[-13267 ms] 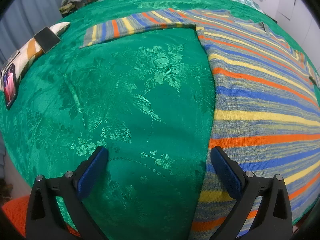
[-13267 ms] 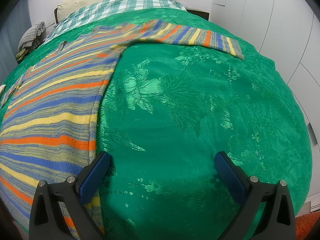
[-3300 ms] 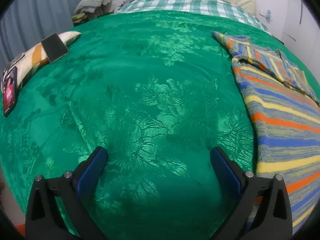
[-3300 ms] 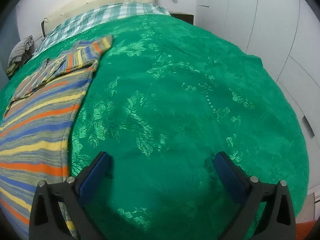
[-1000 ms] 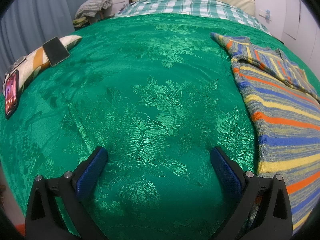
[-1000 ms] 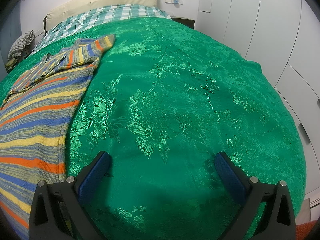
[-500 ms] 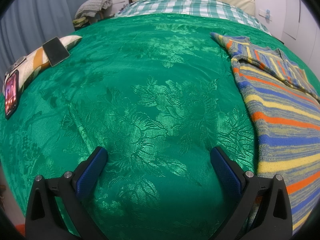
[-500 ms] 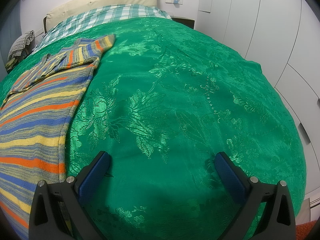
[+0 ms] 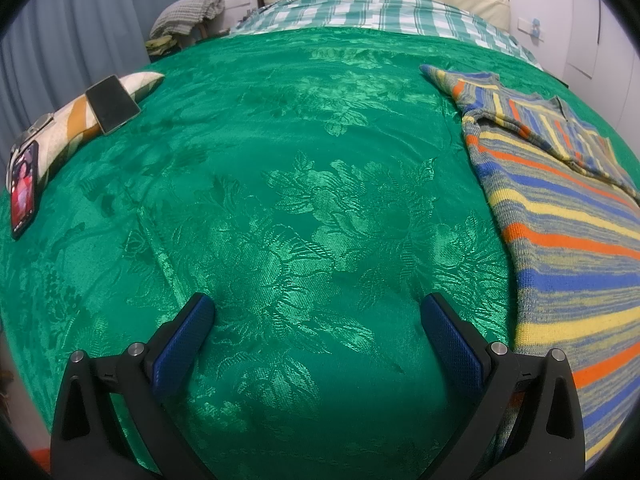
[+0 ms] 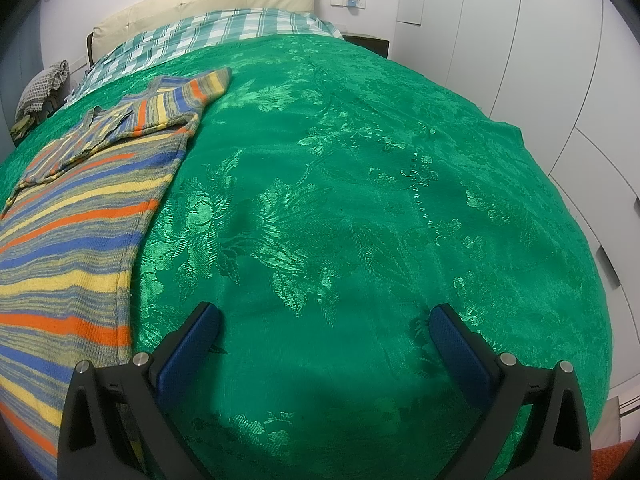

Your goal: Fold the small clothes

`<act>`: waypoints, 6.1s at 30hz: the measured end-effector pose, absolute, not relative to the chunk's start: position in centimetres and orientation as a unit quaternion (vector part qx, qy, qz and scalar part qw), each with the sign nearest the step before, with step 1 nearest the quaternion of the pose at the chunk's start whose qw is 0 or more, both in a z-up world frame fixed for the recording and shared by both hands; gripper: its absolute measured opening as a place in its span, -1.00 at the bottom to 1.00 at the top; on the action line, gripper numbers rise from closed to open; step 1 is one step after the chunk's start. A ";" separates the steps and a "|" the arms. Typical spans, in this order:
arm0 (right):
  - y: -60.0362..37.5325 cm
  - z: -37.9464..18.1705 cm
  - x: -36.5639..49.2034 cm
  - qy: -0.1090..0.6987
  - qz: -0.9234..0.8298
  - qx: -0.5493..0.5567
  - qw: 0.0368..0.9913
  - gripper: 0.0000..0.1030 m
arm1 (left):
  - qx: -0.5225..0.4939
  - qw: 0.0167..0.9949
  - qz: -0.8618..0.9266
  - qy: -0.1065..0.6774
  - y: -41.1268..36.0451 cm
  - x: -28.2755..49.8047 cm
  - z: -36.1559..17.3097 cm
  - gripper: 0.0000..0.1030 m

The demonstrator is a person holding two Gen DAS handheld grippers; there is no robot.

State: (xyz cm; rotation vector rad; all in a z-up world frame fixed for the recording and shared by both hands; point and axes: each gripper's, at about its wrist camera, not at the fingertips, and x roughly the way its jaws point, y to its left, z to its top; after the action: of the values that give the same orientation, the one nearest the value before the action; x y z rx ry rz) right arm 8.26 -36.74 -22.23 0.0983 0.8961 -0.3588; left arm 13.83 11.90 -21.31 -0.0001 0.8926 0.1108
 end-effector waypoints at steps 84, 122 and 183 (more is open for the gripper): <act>-30.8 -18.0 9.0 0.425 0.021 0.042 0.904 0.45 | 0.016 0.869 -0.070 0.490 1.2 13.9 -20.7 0.85; -28.9 -22.1 9.2 0.441 0.019 -0.014 0.897 0.99 | 0.043 0.879 -0.075 0.468 0.4 13.0 -22.6 0.99; -43.0 -17.1 30.5 0.496 0.134 0.207 0.833 0.64 | 0.197 0.843 -0.298 0.402 -22.7 20.9 -18.6 0.62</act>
State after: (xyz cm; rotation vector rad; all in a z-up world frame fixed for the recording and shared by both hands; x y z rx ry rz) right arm 30.54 -43.02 -17.09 0.4392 1.0511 0.2836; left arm 20.90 -22.73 -18.62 0.4152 0.8487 -0.6299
